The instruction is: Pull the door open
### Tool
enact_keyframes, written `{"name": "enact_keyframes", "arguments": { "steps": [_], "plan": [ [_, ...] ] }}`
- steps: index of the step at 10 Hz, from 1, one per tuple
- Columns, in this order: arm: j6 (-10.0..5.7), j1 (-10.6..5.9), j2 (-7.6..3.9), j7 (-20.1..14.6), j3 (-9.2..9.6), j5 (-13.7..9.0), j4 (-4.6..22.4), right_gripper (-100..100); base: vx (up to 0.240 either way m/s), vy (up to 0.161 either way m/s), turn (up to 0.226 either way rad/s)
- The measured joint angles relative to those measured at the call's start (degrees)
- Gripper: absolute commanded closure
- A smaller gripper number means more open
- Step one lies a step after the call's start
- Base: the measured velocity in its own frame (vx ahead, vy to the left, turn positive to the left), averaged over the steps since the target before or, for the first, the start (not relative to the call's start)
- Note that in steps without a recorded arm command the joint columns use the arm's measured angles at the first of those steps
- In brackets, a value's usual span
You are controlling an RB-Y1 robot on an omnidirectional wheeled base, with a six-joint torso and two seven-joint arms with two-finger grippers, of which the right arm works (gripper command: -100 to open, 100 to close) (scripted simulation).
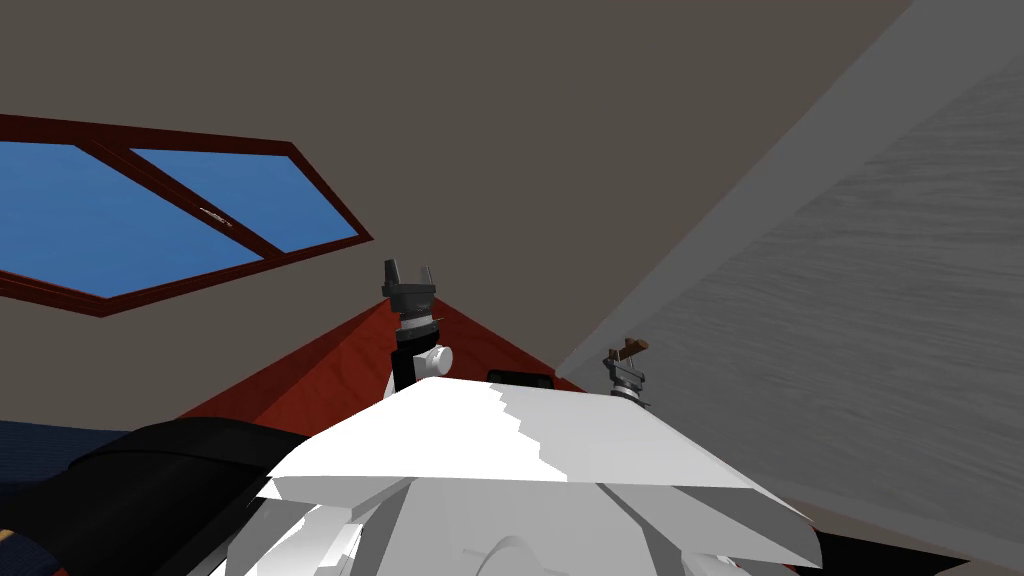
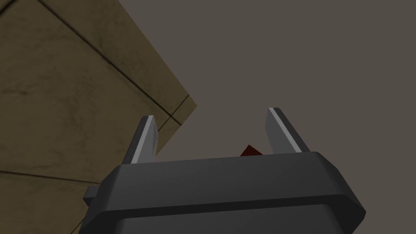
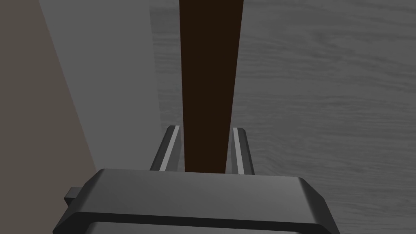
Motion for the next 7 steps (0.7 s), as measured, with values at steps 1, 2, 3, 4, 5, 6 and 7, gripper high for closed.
{"name": "enact_keyframes", "arguments": {
  "steps": [1, 2, 3, 4, 5, 6, 7],
  "plan": [
    [-0.14, 0.20, -0.31, -0.4, 0.51, 0.3, -0.5, 100, -0.192, 0.004, 0.068],
    [-0.46, 0.16, -0.64, -0.9, 1.12, 0.7, -0.3, 100, -0.183, 0.026, 0.058],
    [-0.78, 0.46, -1.01, -1.5, 1.77, 1.0, -0.2, 100, -0.184, 0.029, 0.057],
    [-0.63, 1.20, -1.33, -1.9, 2.35, 1.4, -0.9, 100, -0.192, 0.003, 0.074],
    [-0.54, 1.72, -1.78, -2.4, 2.97, 1.7, -1.3, 100, -0.202, -0.026, 0.082],
    [-0.76, 2.17, -2.13, -2.9, 3.66, 2.1, -1.6, 100, -0.215, -0.026, 0.085],
    [-0.93, 2.60, -2.52, -3.4, 4.37, 2.5, -2.1, 100, -0.223, -0.019, 0.069]
  ]
}}
